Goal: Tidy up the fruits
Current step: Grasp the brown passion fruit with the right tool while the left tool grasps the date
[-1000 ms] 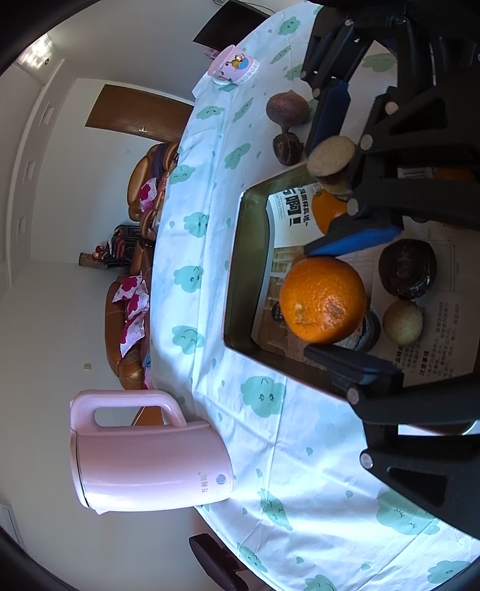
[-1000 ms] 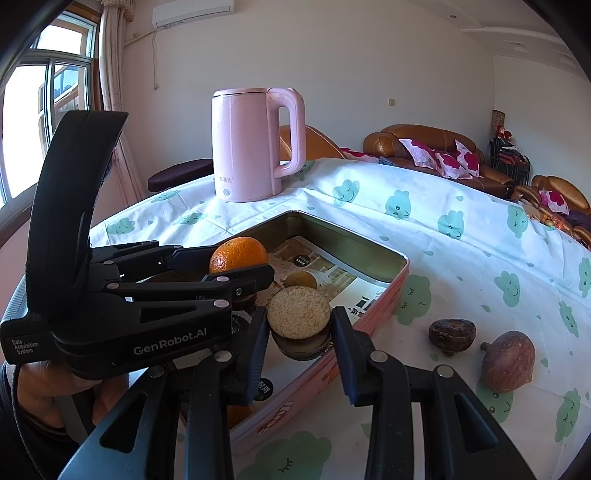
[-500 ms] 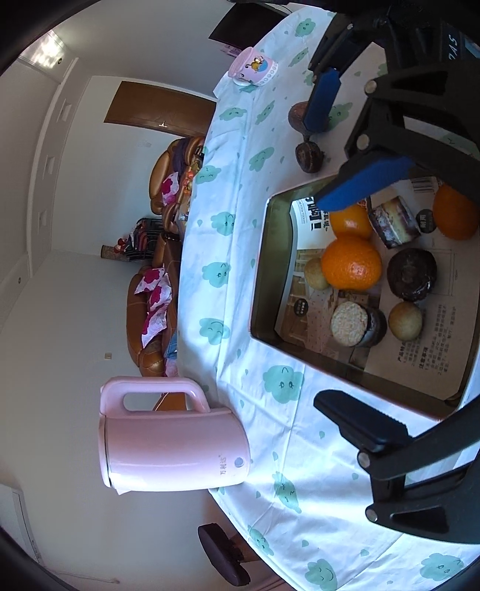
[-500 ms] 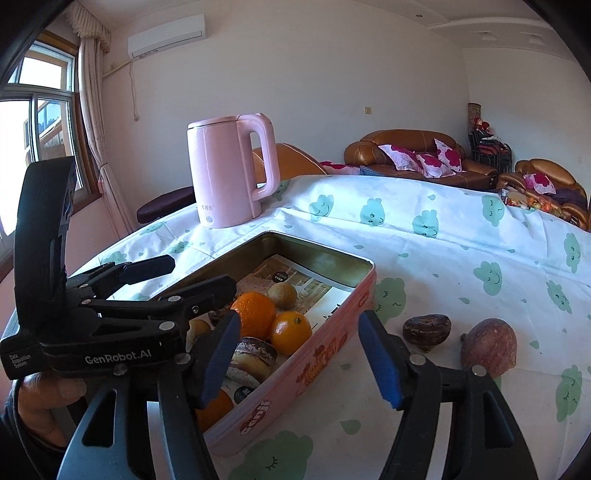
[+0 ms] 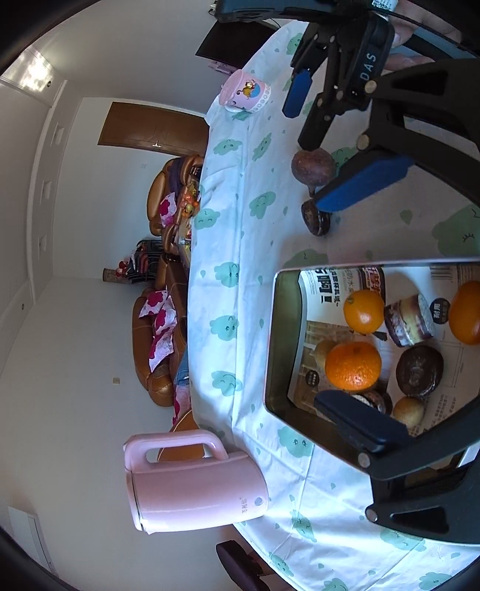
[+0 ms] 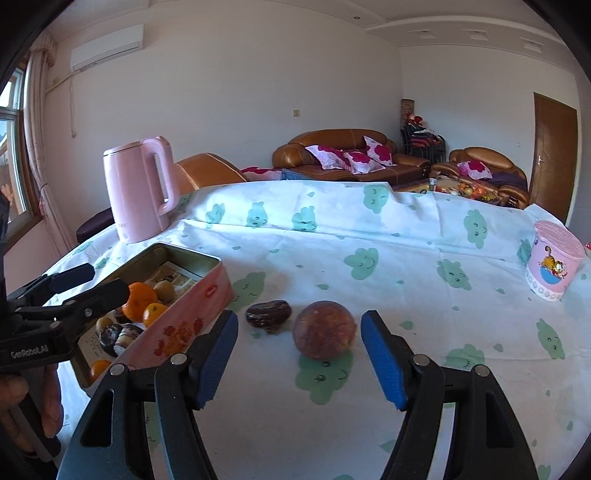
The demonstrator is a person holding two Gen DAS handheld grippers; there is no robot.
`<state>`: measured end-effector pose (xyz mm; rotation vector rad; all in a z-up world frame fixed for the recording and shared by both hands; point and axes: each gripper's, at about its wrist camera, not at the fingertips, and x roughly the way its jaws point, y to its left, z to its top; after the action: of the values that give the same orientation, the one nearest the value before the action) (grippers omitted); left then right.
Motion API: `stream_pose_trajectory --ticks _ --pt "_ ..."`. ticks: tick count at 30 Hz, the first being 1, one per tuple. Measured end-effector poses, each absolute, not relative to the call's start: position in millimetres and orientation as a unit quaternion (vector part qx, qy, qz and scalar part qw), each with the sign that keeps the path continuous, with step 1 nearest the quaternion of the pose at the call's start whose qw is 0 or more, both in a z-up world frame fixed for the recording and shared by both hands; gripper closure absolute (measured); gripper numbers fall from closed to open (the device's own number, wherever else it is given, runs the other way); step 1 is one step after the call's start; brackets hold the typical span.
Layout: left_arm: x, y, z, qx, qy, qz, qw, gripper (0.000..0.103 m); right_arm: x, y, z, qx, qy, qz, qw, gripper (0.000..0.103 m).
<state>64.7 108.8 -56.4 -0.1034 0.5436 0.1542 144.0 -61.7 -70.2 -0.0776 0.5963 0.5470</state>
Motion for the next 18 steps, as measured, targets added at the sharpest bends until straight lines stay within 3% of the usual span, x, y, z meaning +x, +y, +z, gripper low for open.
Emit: stream_pose_trajectory --ticks 11,14,18 --pt "88.2 76.2 -56.3 -0.021 0.277 0.059 0.959 0.003 188.4 -44.9 -94.6 -0.066 0.362 0.262 0.892 0.033" --pt "92.1 73.6 -58.2 -0.020 0.280 0.059 0.958 0.003 197.2 -45.7 -102.7 -0.047 0.391 0.280 0.875 0.050" --pt "99.2 65.6 -61.2 -0.016 0.289 0.048 0.956 0.004 194.2 -55.8 -101.4 -0.035 0.387 0.276 0.879 0.051"
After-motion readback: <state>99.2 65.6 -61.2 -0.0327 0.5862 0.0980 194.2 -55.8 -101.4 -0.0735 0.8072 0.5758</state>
